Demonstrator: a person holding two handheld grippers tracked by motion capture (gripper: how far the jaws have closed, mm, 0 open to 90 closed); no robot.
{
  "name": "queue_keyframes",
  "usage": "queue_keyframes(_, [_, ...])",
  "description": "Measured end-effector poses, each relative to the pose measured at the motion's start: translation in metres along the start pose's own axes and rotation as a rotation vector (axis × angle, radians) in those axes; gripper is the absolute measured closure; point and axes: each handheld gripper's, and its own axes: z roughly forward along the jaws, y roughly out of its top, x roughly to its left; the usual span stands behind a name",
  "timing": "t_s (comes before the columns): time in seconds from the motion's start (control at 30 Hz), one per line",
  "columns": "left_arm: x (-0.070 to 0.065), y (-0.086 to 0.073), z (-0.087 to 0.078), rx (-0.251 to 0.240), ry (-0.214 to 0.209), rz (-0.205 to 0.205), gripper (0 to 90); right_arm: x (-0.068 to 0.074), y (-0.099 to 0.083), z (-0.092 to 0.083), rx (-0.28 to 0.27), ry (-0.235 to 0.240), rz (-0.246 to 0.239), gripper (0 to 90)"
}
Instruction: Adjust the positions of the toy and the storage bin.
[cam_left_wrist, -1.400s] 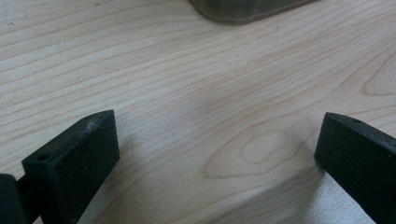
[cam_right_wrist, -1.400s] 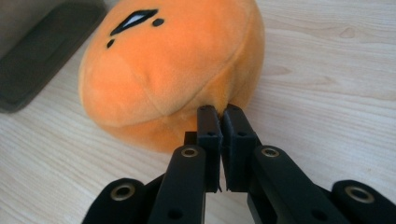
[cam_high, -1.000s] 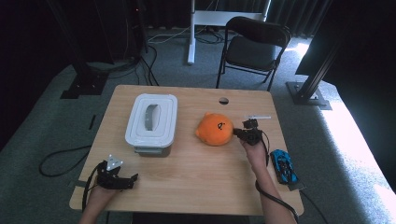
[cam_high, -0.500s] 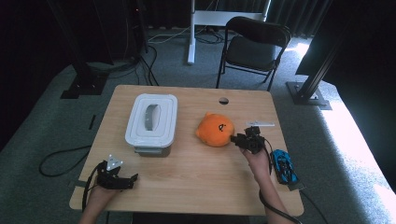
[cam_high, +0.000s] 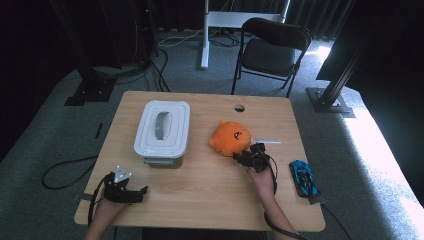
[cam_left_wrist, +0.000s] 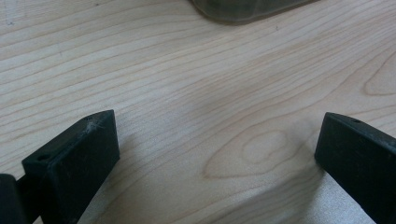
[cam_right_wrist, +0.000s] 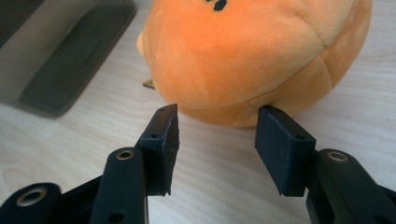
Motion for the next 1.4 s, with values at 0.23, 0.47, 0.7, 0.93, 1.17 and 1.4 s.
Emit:
queue_keyframes(0.23, [0.0, 0.0, 0.0, 0.0, 0.0, 0.001, 0.2, -0.005, 0.006, 0.005, -0.022, -0.083, 0.013, 69.7])
queue_keyframes(0.47, [0.0, 0.0, 0.0, 0.0, 0.0, 0.0, 0.3, -0.01, 0.012, 0.004, 0.003, -0.107, -0.003, 88.1])
queue_keyframes(0.7, [0.0, 0.0, 0.0, 0.0, 0.0, 0.001, 0.3, -0.024, 0.02, -0.002, -0.015, -0.137, 0.016, 88.4])
queue_keyframes(0.93, [0.0, 0.0, 0.0, 0.0, 0.0, 0.0, 0.3, -0.05, 0.031, -0.003, -0.002, -0.15, 0.055, 88.2])
queue_keyframes(1.17, [0.0, 0.0, 0.0, 0.0, 0.0, 0.0, 0.2, -0.062, 0.045, -0.004, -0.009, -0.15, 0.091, 86.4])
queue_keyframes(1.4, [0.0, 0.0, 0.0, 0.0, 0.0, 0.0, 0.2, -0.054, 0.041, -0.02, -0.044, -0.126, 0.089, 64.7])
